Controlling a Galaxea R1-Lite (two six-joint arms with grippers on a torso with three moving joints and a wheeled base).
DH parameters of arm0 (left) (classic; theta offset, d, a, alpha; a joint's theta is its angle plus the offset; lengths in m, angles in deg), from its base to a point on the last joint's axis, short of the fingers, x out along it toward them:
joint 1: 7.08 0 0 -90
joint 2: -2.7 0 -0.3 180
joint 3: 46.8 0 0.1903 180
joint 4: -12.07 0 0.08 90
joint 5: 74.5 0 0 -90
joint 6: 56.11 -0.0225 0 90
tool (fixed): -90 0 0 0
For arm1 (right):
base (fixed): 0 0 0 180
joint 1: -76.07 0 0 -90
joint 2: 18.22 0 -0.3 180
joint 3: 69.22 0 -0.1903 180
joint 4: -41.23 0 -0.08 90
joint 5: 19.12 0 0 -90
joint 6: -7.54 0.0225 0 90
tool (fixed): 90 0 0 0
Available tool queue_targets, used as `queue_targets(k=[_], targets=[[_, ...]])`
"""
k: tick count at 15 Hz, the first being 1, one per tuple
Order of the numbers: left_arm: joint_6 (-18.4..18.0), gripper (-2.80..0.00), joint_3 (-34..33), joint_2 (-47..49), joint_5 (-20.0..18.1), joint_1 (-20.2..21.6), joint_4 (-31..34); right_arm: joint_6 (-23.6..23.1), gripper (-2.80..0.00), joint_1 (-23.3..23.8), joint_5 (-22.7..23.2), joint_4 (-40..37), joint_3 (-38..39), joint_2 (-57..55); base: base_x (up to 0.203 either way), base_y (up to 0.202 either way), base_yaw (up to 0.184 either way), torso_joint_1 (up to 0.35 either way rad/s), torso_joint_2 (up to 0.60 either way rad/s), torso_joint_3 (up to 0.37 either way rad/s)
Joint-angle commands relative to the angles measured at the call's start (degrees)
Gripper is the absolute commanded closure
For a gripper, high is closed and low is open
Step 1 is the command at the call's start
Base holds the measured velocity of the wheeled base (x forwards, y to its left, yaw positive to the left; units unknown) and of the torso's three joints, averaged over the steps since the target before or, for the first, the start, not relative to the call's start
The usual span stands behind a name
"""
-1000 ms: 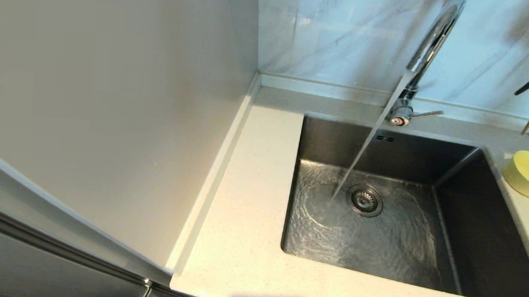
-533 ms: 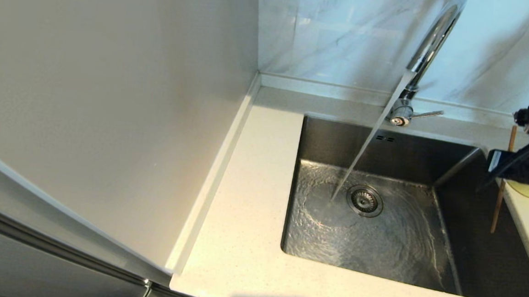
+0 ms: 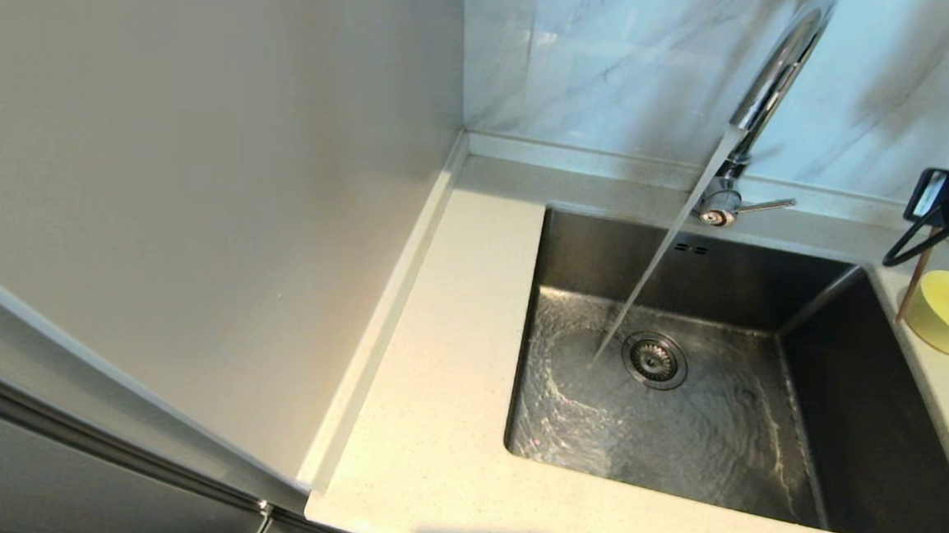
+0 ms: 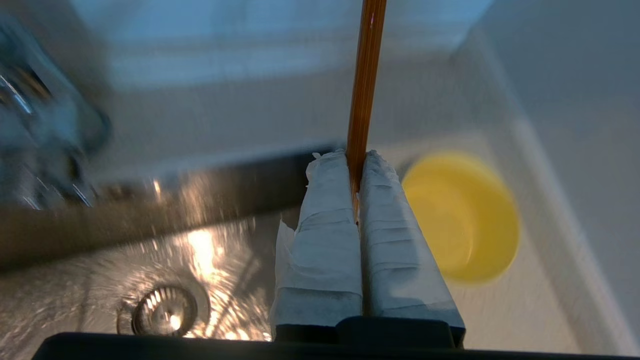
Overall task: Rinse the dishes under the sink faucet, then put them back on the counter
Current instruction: Place the chopsticks on the table
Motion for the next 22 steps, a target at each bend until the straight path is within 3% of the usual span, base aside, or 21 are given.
queue_targets(k=[1,3,5,9,11,15,17,20,22], targets=[[0.02,0.0,0.0,0.0,-0.02,0.0,0.02,-2.95,0.0,-0.01,-0.08,-0.87,-5.78,1.07,0.0,0.0,0.0,0.0,0.0,0.0],[0.02,0.0,0.0,0.0,-0.02,0.0,0.02,-10.15,0.0,0.59,1.02,-4.37,-7.36,3.88,0.0,0.0,0.0,0.0,0.0,0.0],[0.02,0.0,0.0,0.0,0.04,0.0,0.02,-12.96,0.0,1.06,2.7,-14.62,-9.52,6.27,0.0,0.0,0.0,0.0,0.0,0.0],[0.02,0.0,0.0,0.0,-0.02,0.0,0.02,-13.84,0.0,5.33,8.38,-51.0,-17.39,9.1,0.0,0.0,0.0,0.0,0.0,0.0],[0.02,0.0,0.0,0.0,-0.02,0.0,0.02,-13.99,0.0,10.63,12.22,-60.92,-17.25,11.1,0.0,0.0,0.0,0.0,0.0,0.0],[0.02,0.0,0.0,0.0,-0.02,0.0,0.02,-12.23,0.0,15.06,14.5,-65.4,-10.69,13.84,0.0,0.0,0.0,0.0,0.0,0.0],[0.02,0.0,0.0,0.0,-0.01,0.0,0.02,-6.85,0.0,15.55,16.19,-69.38,-10.12,13.78,0.0,0.0,0.0,0.0,0.0,0.0],[0.02,0.0,0.0,0.0,-0.02,0.0,0.02,-5.36,0.0,17.85,16.25,-68.68,-7.32,12.44,0.0,0.0,0.0,0.0,0.0,0.0],[0.02,0.0,0.0,0.0,-0.02,0.0,0.02,-5.19,0.0,20.1,16.26,-64.18,-3.23,12.06,0.0,0.0,0.0,0.0,0.0,0.0]])
